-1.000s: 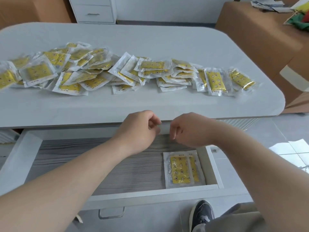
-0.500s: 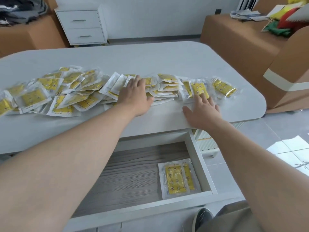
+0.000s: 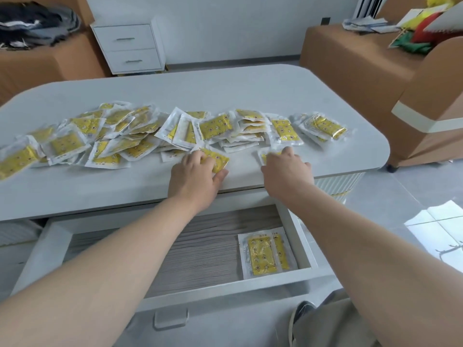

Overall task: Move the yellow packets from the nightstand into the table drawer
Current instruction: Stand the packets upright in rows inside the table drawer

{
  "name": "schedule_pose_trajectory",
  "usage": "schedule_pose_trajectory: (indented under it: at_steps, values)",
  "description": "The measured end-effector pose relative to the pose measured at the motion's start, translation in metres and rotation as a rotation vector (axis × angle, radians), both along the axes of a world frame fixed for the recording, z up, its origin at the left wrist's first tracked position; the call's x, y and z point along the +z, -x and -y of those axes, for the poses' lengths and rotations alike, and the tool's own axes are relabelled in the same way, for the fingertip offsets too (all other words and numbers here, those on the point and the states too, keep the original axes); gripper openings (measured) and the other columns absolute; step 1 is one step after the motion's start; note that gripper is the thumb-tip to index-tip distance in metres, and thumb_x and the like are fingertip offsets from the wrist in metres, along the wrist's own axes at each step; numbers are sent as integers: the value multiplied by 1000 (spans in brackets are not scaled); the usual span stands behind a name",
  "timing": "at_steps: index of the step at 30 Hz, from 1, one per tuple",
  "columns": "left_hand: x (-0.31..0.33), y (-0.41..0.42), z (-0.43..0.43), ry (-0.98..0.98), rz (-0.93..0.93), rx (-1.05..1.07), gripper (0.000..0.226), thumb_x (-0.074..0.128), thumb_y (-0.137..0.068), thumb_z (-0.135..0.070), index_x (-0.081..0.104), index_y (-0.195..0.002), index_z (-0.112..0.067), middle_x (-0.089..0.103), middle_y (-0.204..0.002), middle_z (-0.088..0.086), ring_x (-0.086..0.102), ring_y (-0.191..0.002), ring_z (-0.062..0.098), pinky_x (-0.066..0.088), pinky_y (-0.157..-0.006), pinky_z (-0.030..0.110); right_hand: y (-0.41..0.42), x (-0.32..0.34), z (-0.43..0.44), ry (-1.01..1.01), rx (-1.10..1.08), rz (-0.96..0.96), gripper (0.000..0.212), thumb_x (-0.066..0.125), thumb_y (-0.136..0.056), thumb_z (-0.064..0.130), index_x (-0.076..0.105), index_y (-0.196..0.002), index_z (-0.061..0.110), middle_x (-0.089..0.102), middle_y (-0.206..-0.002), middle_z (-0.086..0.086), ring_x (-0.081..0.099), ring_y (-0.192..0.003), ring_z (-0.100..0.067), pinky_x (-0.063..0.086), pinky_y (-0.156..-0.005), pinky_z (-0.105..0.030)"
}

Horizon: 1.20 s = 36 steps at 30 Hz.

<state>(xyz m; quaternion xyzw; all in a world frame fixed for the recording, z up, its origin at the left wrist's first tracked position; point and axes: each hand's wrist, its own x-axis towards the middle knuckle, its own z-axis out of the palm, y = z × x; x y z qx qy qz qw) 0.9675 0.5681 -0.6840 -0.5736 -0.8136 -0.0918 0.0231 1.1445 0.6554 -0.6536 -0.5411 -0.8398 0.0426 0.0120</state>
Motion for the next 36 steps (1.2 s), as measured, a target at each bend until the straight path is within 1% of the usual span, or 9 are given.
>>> schedule_pose_trajectory:
  at_steps: [4,7,10,15,21,24,27,31,36]
  values:
    - [0,2,29,-116,82,17,29,47,-103,-37,60,-94,-13,59,-114,4,53,-106,30,44,-77,38,5,0,15,0,60,-51,24,48,-95,9,56,-117,15,41,-107,-8,49,-111,-33,36,-83,-40]
    - [6,7,43,-110,94,28,17,56,-99,-26,61,-91,-12,57,-101,3,53,-98,30,47,-75,41,10,1,21,58,53,-120,23,51,-94,10,54,-117,14,44,-112,-8,48,-110,-32,37,-79,-38]
    - [13,11,50,-94,152,37,9,61,-97,-25,62,-98,-16,57,-105,0,52,-102,26,48,-82,43,15,4,24,117,40,-151,25,52,-94,11,54,-119,11,45,-119,-11,46,-114,-32,40,-79,-39]
    - [13,20,53,-45,214,40,41,64,-96,-31,57,-134,-18,52,-136,2,47,-126,26,43,-103,42,20,4,29,167,60,-98,22,48,-98,17,58,-116,8,44,-123,-13,42,-119,-33,45,-95,-42]
    - [17,29,52,27,250,8,38,62,-96,-38,54,-129,-21,50,-138,-1,43,-127,22,41,-103,38,27,0,13,235,147,-48,31,43,-90,13,58,-117,12,52,-122,-6,41,-117,-30,45,-94,-40]
    - [18,31,53,55,305,16,39,62,-96,-38,49,-130,-23,54,-134,0,51,-114,21,44,-97,39,21,7,7,318,174,-81,31,49,-99,25,49,-128,14,53,-125,-3,42,-118,-29,35,-84,-34]
    - [17,33,50,72,318,25,49,63,-96,-39,45,-137,-21,52,-138,2,48,-124,22,42,-103,40,13,10,-5,399,193,-132,49,60,-95,39,42,-137,21,54,-130,-2,53,-106,-23,39,-81,-34]
    - [16,39,48,91,374,22,60,66,-93,-41,41,-144,-21,47,-144,1,41,-134,21,37,-111,39,8,12,-10,417,221,-154,75,66,-92,45,29,-154,26,41,-154,0,55,-116,-21,42,-95,-34]
    - [16,44,47,7,399,40,72,78,-83,-41,43,-144,-22,49,-144,1,40,-134,22,36,-111,39,12,10,-10,369,248,-132,81,66,-91,50,26,-157,24,28,-160,2,51,-125,-21,39,-98,-32]
